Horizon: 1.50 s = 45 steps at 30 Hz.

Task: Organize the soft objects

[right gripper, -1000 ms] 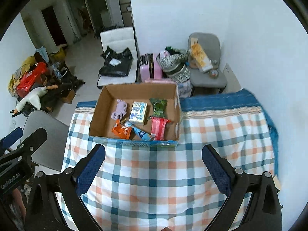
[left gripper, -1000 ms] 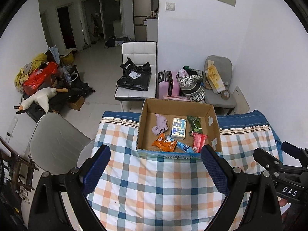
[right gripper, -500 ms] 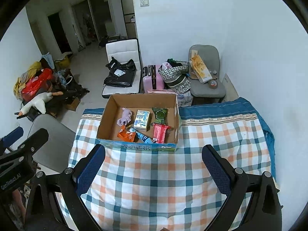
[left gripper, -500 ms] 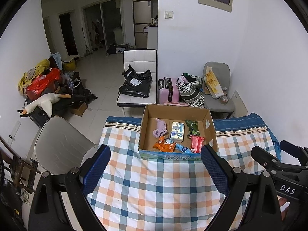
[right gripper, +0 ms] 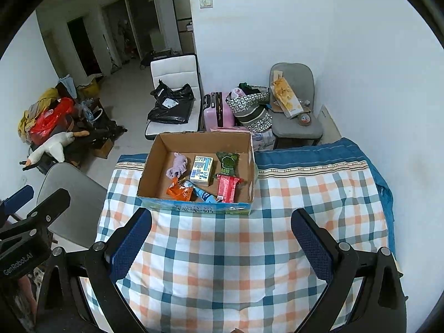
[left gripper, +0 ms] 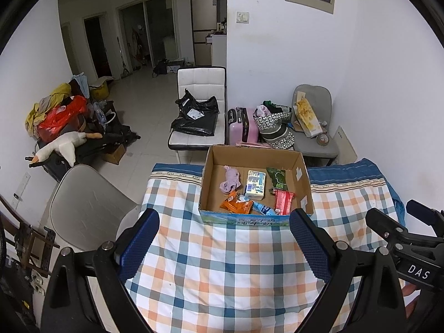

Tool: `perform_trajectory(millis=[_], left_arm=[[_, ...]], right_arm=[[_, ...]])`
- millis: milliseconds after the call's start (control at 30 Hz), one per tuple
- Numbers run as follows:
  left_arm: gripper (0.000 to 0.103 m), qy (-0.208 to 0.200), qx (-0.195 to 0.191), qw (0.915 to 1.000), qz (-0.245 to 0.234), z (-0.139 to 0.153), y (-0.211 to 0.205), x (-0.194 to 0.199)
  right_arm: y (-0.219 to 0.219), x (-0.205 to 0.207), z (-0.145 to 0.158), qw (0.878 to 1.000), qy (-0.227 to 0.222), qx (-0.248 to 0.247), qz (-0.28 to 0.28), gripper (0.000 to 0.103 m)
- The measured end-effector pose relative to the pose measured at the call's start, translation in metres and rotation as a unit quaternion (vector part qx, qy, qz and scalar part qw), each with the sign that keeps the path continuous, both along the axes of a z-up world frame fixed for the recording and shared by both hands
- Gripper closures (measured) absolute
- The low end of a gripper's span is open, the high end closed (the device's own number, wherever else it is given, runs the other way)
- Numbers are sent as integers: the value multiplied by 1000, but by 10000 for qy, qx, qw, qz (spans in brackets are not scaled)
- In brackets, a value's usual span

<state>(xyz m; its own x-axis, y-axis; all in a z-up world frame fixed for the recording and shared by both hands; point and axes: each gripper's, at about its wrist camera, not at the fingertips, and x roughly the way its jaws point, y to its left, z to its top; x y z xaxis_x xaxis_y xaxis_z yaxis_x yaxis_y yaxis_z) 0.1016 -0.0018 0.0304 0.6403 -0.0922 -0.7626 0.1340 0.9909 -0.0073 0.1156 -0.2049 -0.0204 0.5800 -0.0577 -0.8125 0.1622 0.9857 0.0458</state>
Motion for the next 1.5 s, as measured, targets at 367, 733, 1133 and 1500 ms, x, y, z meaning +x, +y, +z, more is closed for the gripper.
perform_trajectory(millis=[367, 733, 1133, 1500], left_arm=[[7, -48, 6, 10000, -5, 4, -3, 2], [7, -64, 12, 10000, -7, 5, -4, 3], [7, -73, 12, 10000, 0, 5, -4, 2], [7, -81, 22, 10000, 20, 8, -3, 3]], right_arm=[[-2, -4, 4, 9999, -85, -49, -39, 1], [-2, -2, 8, 9999, -86, -82, -53, 1], [-4, 0, 13, 9999, -114, -72, -65, 1], [-4, 0, 13, 9999, -117, -70, -29, 1]])
